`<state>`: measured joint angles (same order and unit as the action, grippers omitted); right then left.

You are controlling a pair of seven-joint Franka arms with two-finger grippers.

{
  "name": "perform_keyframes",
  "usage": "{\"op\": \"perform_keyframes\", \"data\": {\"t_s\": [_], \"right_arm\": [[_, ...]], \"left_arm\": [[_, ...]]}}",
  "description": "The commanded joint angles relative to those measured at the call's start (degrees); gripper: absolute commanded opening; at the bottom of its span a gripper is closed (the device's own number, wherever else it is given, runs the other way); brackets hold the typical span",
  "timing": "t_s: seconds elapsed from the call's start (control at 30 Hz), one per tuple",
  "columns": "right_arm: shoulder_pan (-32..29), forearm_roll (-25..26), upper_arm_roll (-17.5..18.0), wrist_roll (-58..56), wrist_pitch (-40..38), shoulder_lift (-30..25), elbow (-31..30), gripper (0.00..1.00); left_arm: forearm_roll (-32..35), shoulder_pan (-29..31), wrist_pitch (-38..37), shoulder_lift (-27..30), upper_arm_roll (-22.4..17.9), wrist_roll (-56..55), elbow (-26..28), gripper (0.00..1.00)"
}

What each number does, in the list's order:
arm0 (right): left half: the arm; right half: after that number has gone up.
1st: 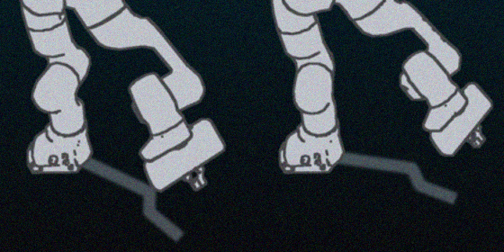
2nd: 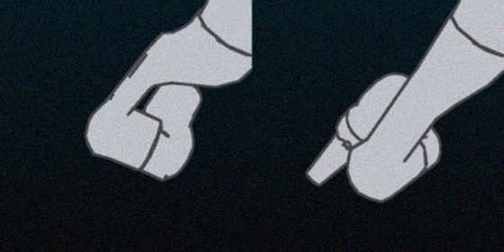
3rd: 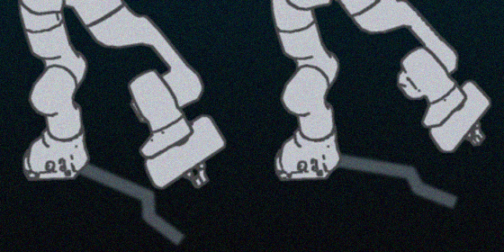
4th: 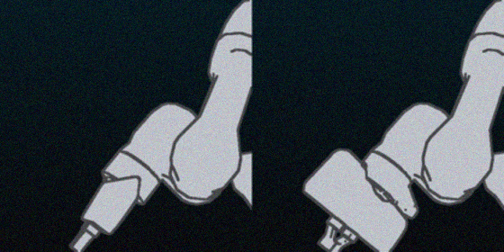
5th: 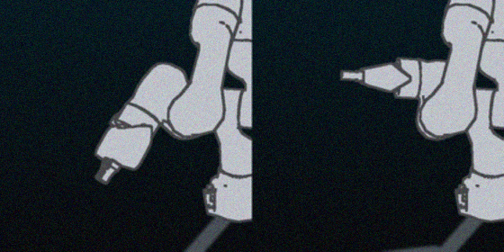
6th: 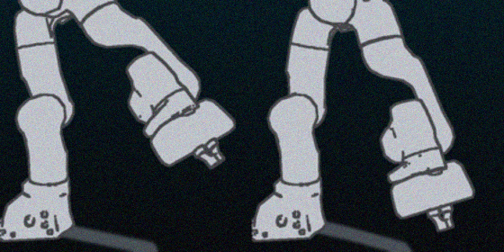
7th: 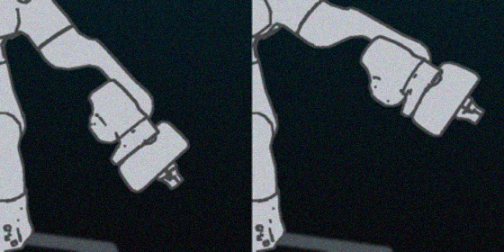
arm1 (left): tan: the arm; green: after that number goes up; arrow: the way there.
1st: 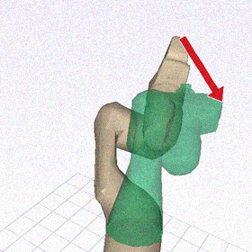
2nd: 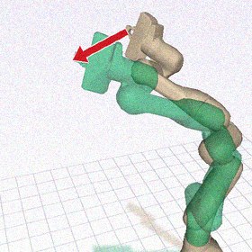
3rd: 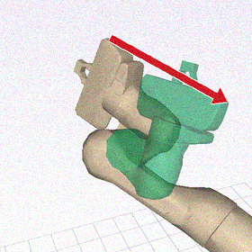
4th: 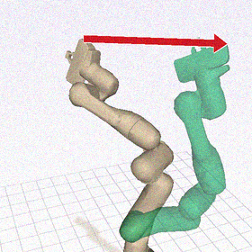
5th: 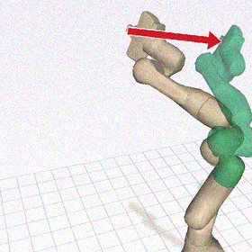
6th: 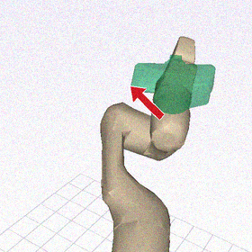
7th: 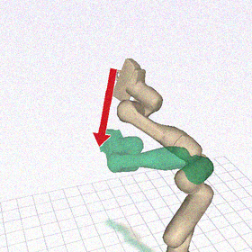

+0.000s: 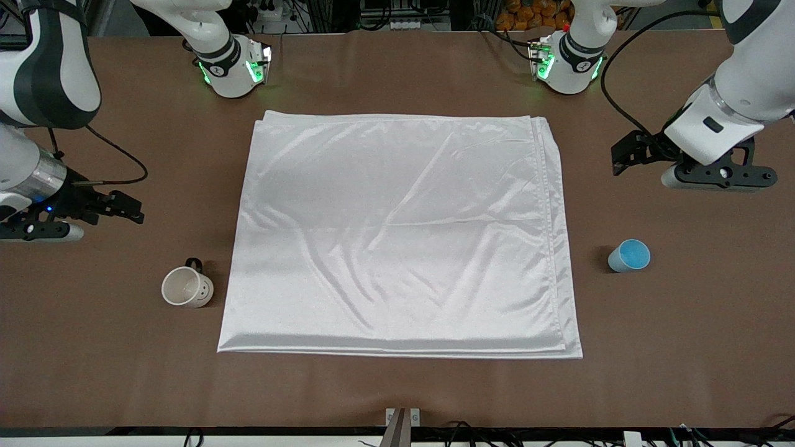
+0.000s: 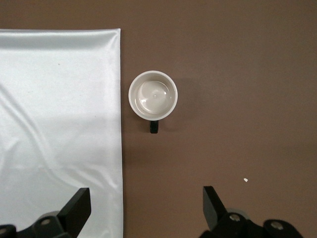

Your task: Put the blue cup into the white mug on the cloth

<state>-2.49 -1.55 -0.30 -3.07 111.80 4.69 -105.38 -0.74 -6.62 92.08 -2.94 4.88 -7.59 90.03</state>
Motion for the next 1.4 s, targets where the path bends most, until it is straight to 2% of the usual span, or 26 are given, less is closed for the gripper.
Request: {"op": "perform_keyframes", "data": {"t_s": [0.0, 0.23, 0.67, 1.1, 1.37], "right_arm": [[-0.9, -0.6, 0.7, 0.5, 1.6, -1.1, -2.1, 1.00], [-1.0, -0.6, 0.7, 0.4, 7.4, -1.1, -6.9, 1.00], [-1.0, -0.6, 0.7, 0.4, 23.6, 1.0, -17.1, 1.00], [-1.2, -0.6, 0.7, 0.4, 27.2, 5.6, -17.5, 1.00], [-1.7, -0.6, 0.7, 0.4, 31.2, 8.2, -18.3, 1.00]], "left_arm": [[1.4, 0.2, 1.6, -0.9, -1.3, 1.7, 1.3, 1.00], [1.4, 0.3, 6.0, -1.3, -3.6, 3.9, 5.6, 1.00], [1.4, 0.5, 15.6, -2.0, -6.5, 6.9, 13.6, 1.00], [1.8, 0.5, 26.9, -5.0, -8.4, 7.7, 21.6, 1.00], [2.1, 0.6, 31.0, -8.6, -10.7, 9.9, 22.5, 1.00]]}}
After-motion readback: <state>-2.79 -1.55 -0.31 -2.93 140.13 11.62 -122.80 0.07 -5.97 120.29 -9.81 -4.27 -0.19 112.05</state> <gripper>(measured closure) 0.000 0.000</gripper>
